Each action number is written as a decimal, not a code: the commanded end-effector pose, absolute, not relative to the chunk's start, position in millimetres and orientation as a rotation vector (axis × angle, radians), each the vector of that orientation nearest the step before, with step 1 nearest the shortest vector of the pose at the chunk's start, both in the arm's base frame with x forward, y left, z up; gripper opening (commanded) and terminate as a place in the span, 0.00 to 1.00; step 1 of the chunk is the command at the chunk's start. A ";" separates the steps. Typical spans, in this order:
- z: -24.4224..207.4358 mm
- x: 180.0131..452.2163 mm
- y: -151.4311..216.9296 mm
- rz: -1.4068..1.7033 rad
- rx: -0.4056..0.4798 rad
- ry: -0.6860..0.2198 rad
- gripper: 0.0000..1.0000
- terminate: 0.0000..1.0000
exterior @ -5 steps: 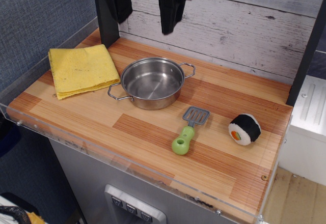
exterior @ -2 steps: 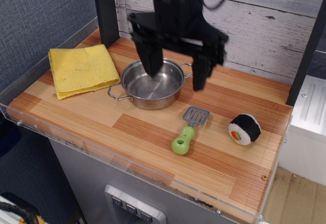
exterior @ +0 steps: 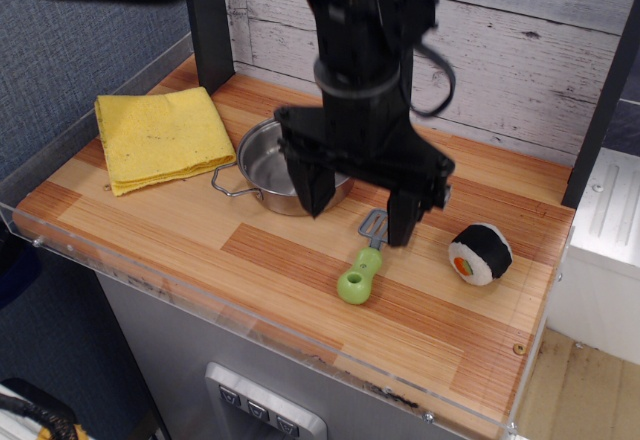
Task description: Move spatula to the upper left corner of counter.
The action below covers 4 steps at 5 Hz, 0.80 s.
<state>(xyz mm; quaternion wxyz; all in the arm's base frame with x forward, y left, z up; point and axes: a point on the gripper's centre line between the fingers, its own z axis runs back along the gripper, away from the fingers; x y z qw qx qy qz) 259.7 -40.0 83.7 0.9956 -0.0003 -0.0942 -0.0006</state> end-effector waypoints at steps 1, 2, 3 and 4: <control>50.1 273.0 -30.6 -0.015 0.015 -0.212 1.00 0.00; 33.3 279.6 -33.8 -0.031 0.023 -0.182 1.00 0.00; 17.6 277.8 -35.7 -0.015 -0.002 -0.165 1.00 0.00; 6.5 275.1 -37.2 -0.014 -0.002 -0.160 1.00 0.00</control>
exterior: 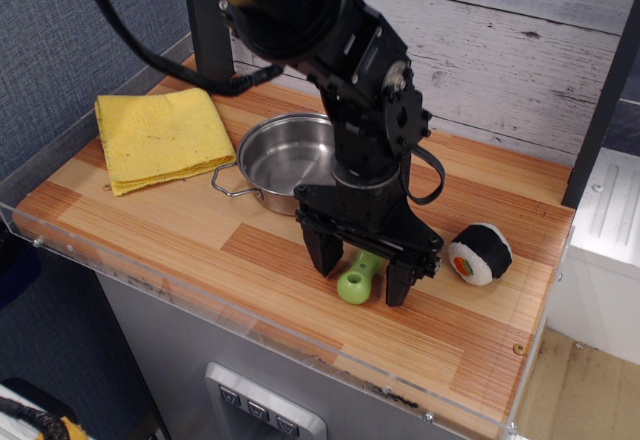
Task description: Move spatula to the upper left corner of counter.
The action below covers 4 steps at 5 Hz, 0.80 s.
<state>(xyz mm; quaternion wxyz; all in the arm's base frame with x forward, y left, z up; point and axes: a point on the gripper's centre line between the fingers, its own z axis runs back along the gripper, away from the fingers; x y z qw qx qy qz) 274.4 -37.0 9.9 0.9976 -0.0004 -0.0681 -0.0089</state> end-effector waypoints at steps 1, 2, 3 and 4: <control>12.0 275.7 -35.8 -0.006 0.003 -0.182 0.00 0.00; 16.5 276.5 -38.6 -0.016 0.003 -0.184 0.00 0.00; 22.2 277.3 -40.2 -0.021 -0.002 -0.189 0.00 0.00; 39.3 279.1 -37.0 -0.024 -0.050 -0.250 0.00 0.00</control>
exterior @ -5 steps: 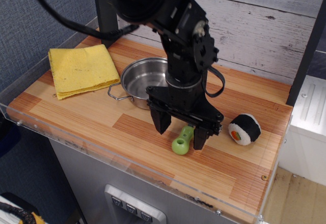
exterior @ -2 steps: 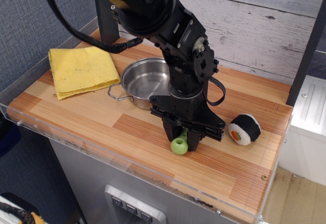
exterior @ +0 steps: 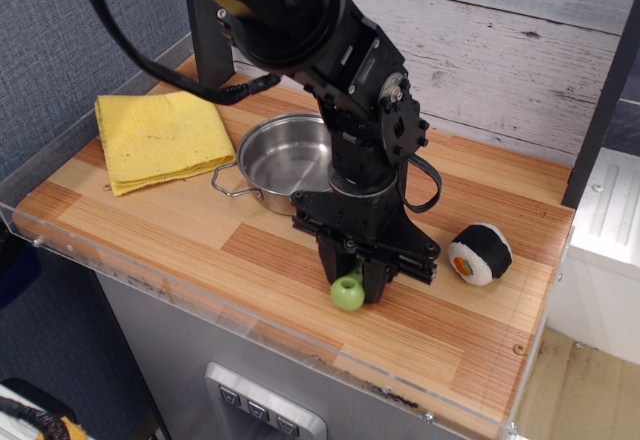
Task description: Move spatula to the upper left corner of counter.
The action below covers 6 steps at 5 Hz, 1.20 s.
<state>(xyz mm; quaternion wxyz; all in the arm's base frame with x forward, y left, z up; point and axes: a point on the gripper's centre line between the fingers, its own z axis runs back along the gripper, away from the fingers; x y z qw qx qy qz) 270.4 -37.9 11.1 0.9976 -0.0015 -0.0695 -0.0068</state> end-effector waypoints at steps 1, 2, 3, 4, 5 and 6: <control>69.5 290.0 -28.3 -0.039 -0.046 -0.290 0.00 0.00; 101.5 301.8 -8.6 0.009 -0.054 -0.332 0.00 0.00; 115.0 311.9 14.7 0.059 -0.042 -0.365 0.00 0.00; 122.0 326.8 40.7 0.100 -0.025 -0.372 0.00 0.00; 120.9 341.2 64.3 0.126 -0.007 -0.384 0.00 0.00; 111.9 358.0 89.9 0.158 0.021 -0.379 0.00 0.00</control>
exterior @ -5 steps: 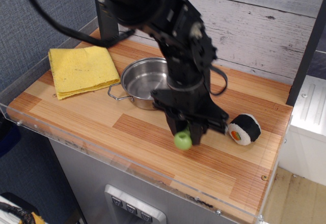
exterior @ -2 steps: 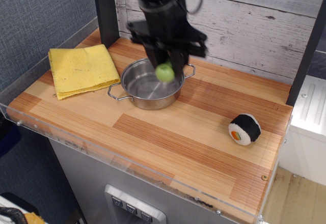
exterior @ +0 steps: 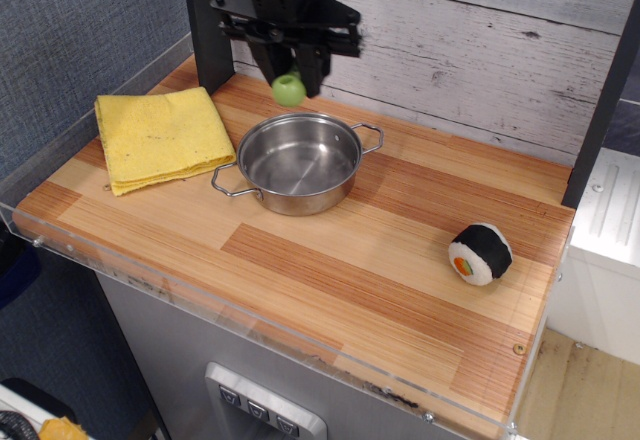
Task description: Move spatula to the upper left corner of counter.
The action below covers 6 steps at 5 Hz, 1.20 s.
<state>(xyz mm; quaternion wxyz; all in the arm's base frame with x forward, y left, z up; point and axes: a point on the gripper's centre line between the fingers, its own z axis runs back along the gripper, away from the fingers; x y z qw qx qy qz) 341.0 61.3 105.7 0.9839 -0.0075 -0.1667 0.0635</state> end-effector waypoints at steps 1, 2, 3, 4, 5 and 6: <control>98.3 365.9 109.5 0.202 0.030 -0.364 0.00 0.00; 80.9 370.2 128.7 0.244 0.048 -0.350 0.00 0.00; 62.1 369.2 131.8 0.280 0.026 -0.331 0.00 0.00; 40.5 366.6 131.0 0.320 0.011 -0.304 0.00 0.00; 22.0 368.1 135.9 0.351 0.001 -0.284 0.00 0.00; 15.2 374.4 136.4 0.364 -0.002 -0.286 0.00 0.00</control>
